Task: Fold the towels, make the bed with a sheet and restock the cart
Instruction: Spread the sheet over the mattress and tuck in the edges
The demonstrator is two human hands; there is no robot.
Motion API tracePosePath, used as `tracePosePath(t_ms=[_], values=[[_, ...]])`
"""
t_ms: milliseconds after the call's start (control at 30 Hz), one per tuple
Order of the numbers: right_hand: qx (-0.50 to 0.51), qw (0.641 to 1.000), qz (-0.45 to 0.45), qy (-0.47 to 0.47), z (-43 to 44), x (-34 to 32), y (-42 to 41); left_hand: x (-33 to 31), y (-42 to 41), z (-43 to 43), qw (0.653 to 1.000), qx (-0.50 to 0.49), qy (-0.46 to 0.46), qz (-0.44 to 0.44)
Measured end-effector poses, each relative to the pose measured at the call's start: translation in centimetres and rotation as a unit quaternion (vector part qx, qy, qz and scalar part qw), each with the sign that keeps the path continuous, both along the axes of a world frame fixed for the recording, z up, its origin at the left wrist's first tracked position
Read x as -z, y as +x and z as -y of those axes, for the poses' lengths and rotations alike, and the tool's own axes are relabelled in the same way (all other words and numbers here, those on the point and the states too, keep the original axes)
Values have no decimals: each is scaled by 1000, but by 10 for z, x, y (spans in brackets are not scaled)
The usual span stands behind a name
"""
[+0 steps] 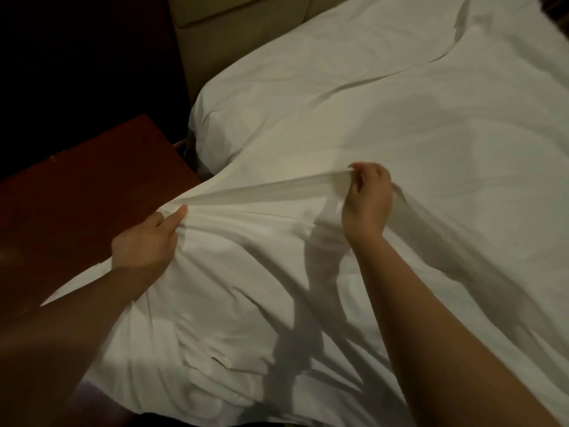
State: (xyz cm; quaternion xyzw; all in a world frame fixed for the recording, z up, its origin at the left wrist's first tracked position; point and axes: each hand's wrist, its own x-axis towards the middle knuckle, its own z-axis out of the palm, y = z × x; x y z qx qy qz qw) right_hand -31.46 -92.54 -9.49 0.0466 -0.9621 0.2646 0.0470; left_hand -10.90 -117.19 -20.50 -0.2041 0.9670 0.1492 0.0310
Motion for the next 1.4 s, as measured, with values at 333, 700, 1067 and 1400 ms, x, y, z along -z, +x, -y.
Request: tracePosePath(t_ms=[333, 700, 1067, 1400], values=[[-183, 976, 48, 105, 65, 27, -100, 0, -1, 0, 997, 31, -52, -42], [-294, 942, -56, 151, 35, 54, -86, -8, -2, -2, 999, 22, -44, -16], [-315, 939, 6, 139, 60, 45, -140, -7, 0, 1, 1000, 4, 4, 5], [-315, 938, 104, 97, 94, 41, -158, -8, -2, -1, 1000, 16, -3, -13]])
